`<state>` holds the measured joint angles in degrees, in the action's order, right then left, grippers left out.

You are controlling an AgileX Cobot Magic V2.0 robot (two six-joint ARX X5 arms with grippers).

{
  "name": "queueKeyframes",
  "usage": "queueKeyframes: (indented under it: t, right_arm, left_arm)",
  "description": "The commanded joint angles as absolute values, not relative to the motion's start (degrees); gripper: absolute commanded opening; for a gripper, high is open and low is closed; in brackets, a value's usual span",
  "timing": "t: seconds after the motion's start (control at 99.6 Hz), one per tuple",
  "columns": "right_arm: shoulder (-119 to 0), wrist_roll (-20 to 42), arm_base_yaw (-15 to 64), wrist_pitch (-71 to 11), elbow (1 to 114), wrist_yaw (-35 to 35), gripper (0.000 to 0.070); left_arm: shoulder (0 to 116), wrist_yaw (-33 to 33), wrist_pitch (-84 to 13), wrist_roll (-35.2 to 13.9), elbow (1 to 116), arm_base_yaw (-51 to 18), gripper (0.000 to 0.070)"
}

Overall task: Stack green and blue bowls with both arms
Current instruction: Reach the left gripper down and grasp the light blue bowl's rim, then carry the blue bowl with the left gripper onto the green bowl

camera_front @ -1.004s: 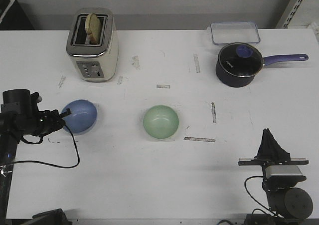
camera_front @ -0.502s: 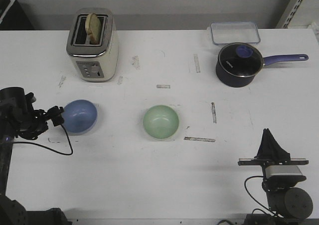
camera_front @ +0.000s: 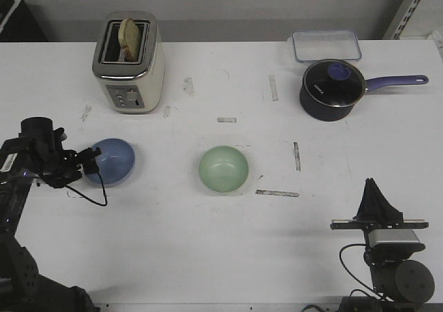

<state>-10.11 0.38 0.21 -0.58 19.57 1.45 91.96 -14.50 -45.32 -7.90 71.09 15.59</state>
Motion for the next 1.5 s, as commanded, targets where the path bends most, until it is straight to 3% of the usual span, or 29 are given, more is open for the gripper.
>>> queueKeyframes:
  t: [0.0, 0.08, 0.361, 0.622, 0.873, 1.134, 1.485]
  right_arm:
    - [-10.1, 0.2, 0.2, 0.2, 19.9, 1.5, 0.0]
    - [-10.1, 0.2, 0.2, 0.2, 19.9, 1.5, 0.0]
    - [-10.1, 0.2, 0.2, 0.2, 19.9, 1.5, 0.0]
    - [-10.1, 0.2, 0.2, 0.2, 19.9, 1.5, 0.0]
    - [-10.1, 0.2, 0.2, 0.2, 19.9, 1.5, 0.0]
    - [-10.1, 0.2, 0.2, 0.2, 19.9, 1.5, 0.0]
    - [-10.1, 0.2, 0.2, 0.2, 19.9, 1.5, 0.0]
  left_arm:
    - [92.8, -14.1, -44.5, -6.9, 72.1, 15.7, 0.0107]
    - [92.8, -13.4, -43.6, -6.9, 72.1, 15.6, 0.0]
    - [91.2, -13.3, -45.5, -6.9, 72.9, 14.2, 0.0]
    - [89.4, -13.4, -55.7, -7.1, 82.0, 9.5, 0.0]
    - [89.8, -13.3, -56.2, -13.5, 89.4, -1.8, 0.0]
    - [95.1, -13.3, -50.1, -21.0, 93.9, -16.8, 0.0]
    - [106.5, -13.3, -49.3, -21.9, 100.9, -30.6, 0.0001]
